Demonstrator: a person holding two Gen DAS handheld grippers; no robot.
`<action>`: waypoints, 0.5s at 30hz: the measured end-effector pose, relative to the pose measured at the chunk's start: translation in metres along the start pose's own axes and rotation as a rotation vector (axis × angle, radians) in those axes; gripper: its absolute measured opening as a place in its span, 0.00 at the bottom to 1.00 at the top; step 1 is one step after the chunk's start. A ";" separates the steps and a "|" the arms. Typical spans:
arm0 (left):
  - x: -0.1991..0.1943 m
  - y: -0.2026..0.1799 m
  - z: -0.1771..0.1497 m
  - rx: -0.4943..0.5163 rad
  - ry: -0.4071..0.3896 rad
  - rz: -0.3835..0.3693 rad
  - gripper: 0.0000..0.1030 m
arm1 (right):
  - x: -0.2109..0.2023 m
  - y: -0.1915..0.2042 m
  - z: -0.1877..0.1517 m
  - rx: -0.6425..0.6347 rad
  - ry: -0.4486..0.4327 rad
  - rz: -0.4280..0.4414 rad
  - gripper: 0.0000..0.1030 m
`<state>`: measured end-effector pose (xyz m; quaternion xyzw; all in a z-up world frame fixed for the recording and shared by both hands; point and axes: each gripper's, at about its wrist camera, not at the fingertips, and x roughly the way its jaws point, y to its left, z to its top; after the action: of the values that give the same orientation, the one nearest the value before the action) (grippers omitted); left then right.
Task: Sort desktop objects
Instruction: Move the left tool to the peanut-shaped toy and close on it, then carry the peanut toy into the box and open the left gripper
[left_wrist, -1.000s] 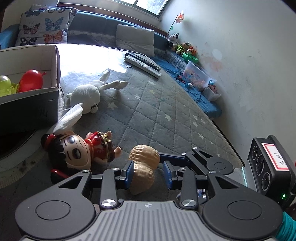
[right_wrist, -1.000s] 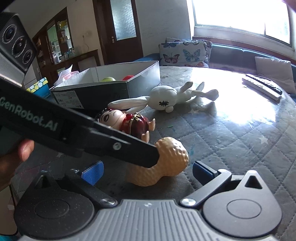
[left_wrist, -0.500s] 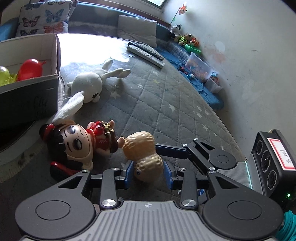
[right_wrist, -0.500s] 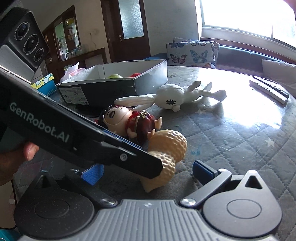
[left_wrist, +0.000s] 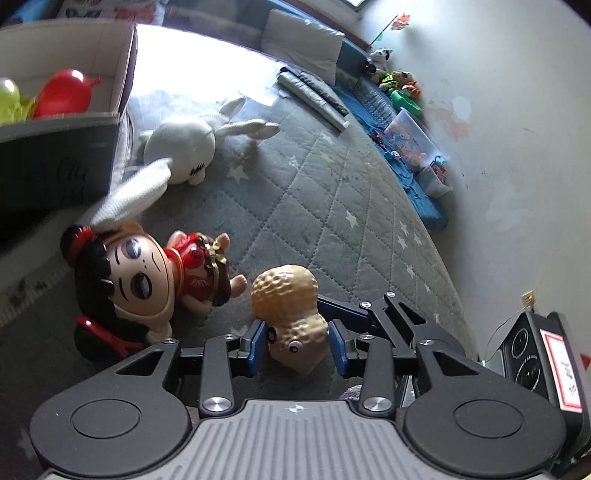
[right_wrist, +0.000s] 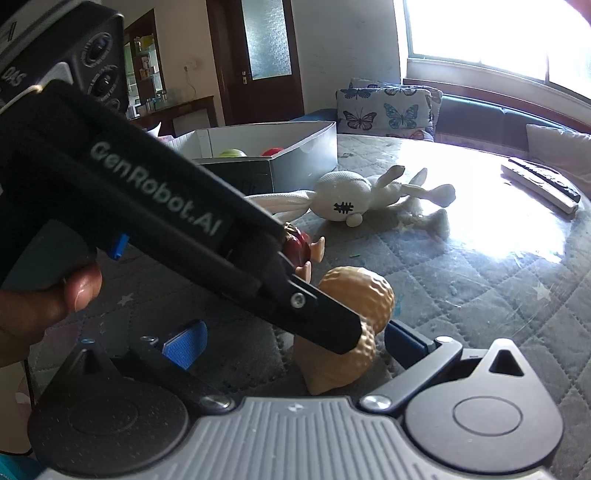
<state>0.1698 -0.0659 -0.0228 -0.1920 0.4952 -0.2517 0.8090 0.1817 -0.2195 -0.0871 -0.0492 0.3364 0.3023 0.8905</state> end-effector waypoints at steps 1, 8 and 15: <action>0.001 0.000 0.000 -0.004 0.003 -0.002 0.39 | 0.000 0.000 0.000 0.002 -0.002 0.003 1.00; 0.001 -0.001 0.002 -0.016 0.002 0.002 0.38 | -0.005 -0.009 0.003 0.042 -0.022 -0.010 0.90; 0.003 0.001 0.002 -0.030 -0.003 -0.009 0.38 | -0.005 -0.014 0.003 0.065 -0.020 -0.012 0.82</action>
<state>0.1733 -0.0672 -0.0243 -0.2067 0.4969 -0.2479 0.8056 0.1883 -0.2324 -0.0830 -0.0191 0.3369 0.2865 0.8967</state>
